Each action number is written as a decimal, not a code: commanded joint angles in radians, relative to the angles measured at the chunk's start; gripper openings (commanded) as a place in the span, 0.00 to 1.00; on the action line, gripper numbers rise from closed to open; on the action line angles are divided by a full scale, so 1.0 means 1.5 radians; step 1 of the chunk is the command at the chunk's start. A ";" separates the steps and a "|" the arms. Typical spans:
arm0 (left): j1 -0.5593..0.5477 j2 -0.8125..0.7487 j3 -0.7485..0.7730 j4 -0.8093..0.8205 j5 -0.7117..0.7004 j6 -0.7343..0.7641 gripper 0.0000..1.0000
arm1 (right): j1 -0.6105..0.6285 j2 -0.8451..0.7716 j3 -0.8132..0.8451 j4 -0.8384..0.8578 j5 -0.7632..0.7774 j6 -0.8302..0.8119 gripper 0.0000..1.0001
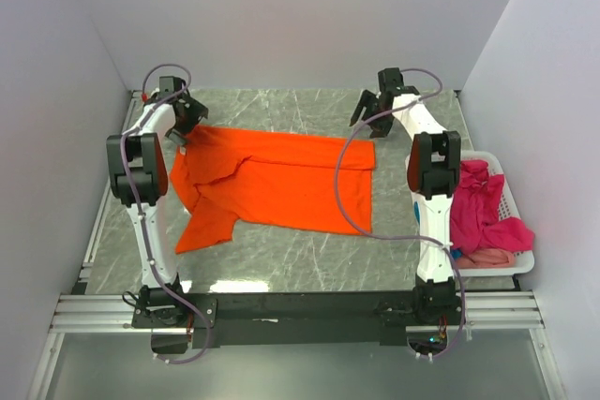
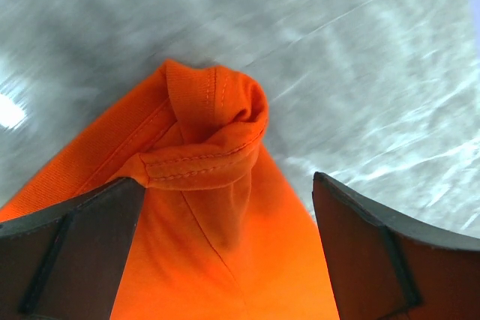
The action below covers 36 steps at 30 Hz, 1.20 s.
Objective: Fold and stack the t-shirts
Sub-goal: Fold the tshirt
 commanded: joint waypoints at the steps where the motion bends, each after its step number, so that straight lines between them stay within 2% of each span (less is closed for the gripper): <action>1: 0.004 0.049 0.070 -0.010 0.029 0.018 0.99 | -0.010 0.021 0.070 0.019 -0.013 -0.017 0.82; 5: -0.001 0.020 0.121 -0.043 0.026 0.040 0.99 | -0.010 -0.008 0.125 0.004 -0.017 -0.039 0.82; 8: -0.012 -0.071 0.059 -0.055 0.000 0.043 0.99 | -0.001 -0.098 0.058 0.041 -0.009 -0.052 0.82; 11: -0.018 -0.199 -0.084 -0.056 -0.024 0.007 0.99 | 0.017 -0.205 -0.063 0.076 0.016 -0.061 0.82; 12: -0.020 -0.266 -0.173 -0.058 -0.030 -0.008 0.99 | 0.023 -0.233 -0.136 0.084 0.031 -0.061 0.82; 14: -0.022 -0.336 -0.270 -0.067 -0.035 -0.063 0.99 | 0.051 -0.319 -0.225 0.124 0.044 -0.055 0.82; 15: -0.025 -0.404 -0.368 -0.064 -0.036 -0.078 0.99 | 0.064 -0.347 -0.311 0.141 0.048 -0.053 0.82; 18: -0.036 -0.529 -0.523 -0.074 -0.030 -0.107 0.99 | 0.109 -0.432 -0.452 0.194 0.051 -0.039 0.83; 21: -0.044 -0.632 -0.647 -0.059 -0.036 -0.120 0.99 | 0.142 -0.475 -0.542 0.230 0.035 -0.024 0.83; 24: -0.068 -0.695 -0.749 -0.017 0.012 -0.109 0.99 | 0.164 -0.485 -0.587 0.249 0.019 -0.019 0.83; 26: -0.078 -0.705 -0.786 0.007 0.024 -0.104 0.99 | 0.168 -0.482 -0.600 0.249 0.017 -0.017 0.83; 31: -0.125 -0.690 -0.787 -0.048 -0.027 -0.124 0.99 | 0.169 -0.483 -0.639 0.262 0.014 -0.010 0.83; 36: -0.171 -0.664 -0.799 -0.080 -0.011 -0.137 0.99 | 0.169 -0.490 -0.658 0.261 0.022 -0.012 0.83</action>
